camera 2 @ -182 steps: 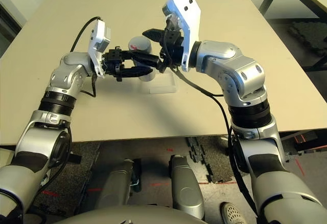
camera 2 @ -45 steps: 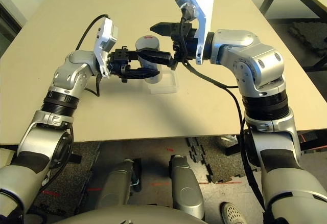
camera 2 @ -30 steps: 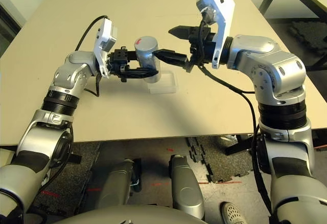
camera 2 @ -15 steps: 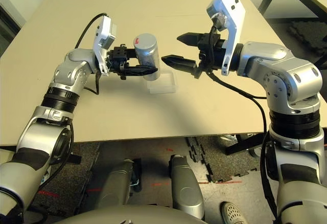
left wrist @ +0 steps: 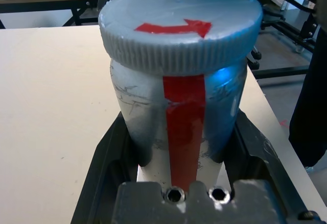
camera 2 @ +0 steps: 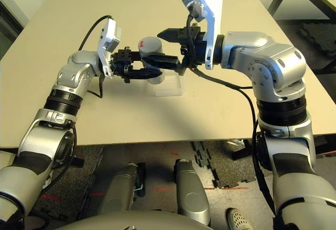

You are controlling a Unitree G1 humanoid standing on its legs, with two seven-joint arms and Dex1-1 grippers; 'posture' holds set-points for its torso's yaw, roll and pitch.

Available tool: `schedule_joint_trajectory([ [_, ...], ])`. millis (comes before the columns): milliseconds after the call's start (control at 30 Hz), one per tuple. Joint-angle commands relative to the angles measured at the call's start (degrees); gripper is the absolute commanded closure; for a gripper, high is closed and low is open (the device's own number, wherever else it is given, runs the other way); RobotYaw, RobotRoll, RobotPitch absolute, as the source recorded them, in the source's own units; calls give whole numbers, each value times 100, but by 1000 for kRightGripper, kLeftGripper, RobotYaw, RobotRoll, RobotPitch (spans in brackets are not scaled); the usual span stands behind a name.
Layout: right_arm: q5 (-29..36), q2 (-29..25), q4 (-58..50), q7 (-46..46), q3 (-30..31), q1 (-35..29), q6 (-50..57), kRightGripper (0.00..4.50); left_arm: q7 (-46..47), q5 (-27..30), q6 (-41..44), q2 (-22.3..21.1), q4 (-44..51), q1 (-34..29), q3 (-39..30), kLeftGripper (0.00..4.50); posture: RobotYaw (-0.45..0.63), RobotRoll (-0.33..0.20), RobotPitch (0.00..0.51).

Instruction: Pour the medicine from the bottle into the box.

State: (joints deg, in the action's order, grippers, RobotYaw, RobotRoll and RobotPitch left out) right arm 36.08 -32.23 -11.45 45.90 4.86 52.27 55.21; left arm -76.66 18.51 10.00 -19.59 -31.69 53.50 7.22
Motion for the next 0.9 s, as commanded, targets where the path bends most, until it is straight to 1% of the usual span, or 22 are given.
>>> schedule_joint_trajectory([
  [33,-124,66,99,100,163,115,-137,0,-51,-42,-5,7,127,-31,23,2073,-172,0,139],
  [300,-349,261,298,150,211,232,-348,0,-41,-39,70,2,262,-113,29,2073,-163,0,140],
  [400,-408,319,325,136,196,256,-390,599,-39,-43,85,3,267,-114,31,2073,-164,0,141],
  [500,-453,352,343,133,193,268,-407,1669,-42,-52,86,10,243,-103,32,2073,-168,0,141],
  [533,-459,358,324,131,187,268,-399,1923,-44,-58,84,14,232,-99,36,2073,-170,0,142],
  [767,-416,395,266,85,92,305,-283,1922,-64,-92,48,31,163,-85,55,2073,-178,0,143],
  [900,-276,498,378,-93,-173,498,-68,1922,-72,-99,59,46,192,-101,64,2073,-179,0,146],
])
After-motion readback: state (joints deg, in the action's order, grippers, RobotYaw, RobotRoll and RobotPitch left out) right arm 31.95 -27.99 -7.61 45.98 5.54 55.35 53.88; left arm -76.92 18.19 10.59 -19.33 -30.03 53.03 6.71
